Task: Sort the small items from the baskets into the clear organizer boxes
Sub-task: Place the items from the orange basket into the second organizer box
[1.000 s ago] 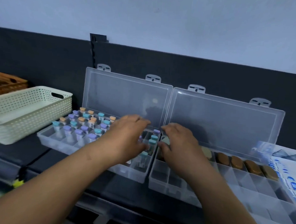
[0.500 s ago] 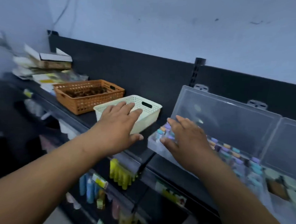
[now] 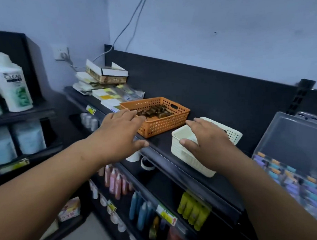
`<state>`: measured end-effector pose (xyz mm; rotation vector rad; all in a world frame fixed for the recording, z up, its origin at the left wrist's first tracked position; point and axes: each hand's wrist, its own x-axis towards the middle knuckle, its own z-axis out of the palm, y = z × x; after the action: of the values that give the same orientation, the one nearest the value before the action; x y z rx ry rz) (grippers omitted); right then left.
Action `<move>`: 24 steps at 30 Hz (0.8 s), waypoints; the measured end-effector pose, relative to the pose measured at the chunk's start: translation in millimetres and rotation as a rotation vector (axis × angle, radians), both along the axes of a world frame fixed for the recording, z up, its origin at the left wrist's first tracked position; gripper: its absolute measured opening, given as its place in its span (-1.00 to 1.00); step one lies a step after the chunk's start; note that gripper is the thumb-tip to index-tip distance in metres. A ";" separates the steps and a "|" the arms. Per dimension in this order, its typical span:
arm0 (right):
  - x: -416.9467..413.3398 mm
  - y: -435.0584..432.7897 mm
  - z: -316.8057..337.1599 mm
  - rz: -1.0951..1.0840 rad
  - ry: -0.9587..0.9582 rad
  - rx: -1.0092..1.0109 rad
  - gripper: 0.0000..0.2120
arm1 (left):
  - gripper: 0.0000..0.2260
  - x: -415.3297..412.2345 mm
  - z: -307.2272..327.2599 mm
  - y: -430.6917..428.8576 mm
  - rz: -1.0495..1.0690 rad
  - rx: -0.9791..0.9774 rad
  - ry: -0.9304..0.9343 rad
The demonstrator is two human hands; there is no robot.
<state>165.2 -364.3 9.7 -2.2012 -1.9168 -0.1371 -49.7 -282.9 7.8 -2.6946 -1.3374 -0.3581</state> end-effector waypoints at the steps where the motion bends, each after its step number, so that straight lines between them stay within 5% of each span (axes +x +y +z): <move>1: -1.5 9.2 2.3 0.006 -0.002 -0.007 -0.39 | -0.31 -2.9 -0.2 9.2 0.008 -0.008 -0.009; 19: 39.6 215.7 11.9 0.031 0.051 -0.174 -0.37 | -0.47 46.1 -2.7 207.4 -0.013 -0.161 -0.052; 24: 50.4 253.7 1.5 0.050 0.023 -0.262 -0.35 | -0.54 79.2 -21.2 259.2 -0.106 -0.265 0.058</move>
<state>215.6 -110.6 11.2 -2.2985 -2.0790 0.1558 29.6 -23.7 -13.4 -2.9732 -1.3131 -0.1177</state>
